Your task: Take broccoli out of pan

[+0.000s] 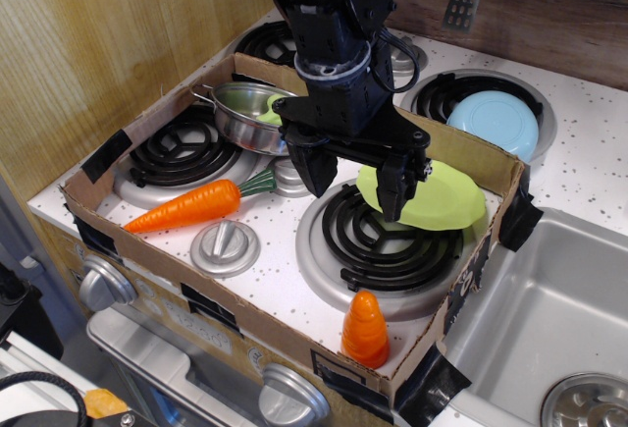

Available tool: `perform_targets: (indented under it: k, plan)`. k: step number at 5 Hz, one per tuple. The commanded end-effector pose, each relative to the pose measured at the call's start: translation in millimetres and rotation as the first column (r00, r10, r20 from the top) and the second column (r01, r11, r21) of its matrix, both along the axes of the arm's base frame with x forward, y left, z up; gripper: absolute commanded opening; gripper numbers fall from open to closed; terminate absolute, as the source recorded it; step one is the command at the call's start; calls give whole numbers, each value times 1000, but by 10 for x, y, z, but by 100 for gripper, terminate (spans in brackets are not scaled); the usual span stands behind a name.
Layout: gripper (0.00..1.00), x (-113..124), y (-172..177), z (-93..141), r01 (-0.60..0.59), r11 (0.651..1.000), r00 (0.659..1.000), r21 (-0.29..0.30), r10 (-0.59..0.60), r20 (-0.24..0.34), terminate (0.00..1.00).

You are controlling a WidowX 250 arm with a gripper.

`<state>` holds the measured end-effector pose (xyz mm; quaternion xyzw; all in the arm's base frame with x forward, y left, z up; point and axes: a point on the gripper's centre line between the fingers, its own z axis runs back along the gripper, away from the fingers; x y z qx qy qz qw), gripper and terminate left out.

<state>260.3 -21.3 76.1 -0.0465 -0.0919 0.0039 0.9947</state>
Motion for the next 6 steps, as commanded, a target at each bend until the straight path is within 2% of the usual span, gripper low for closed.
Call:
perform_targets:
  k: [1, 4, 5, 6]
  plan:
    - [100, 0, 0, 0, 0, 1000, 1000, 0, 0, 0, 0]
    - [100, 695, 632, 503, 123, 986, 992, 113, -119, -37, 0]
    - [100, 830, 808, 489, 126, 974, 990, 187, -135, 38, 0]
    - [100, 936, 917, 413, 132, 967, 986, 217, -151, 74, 0]
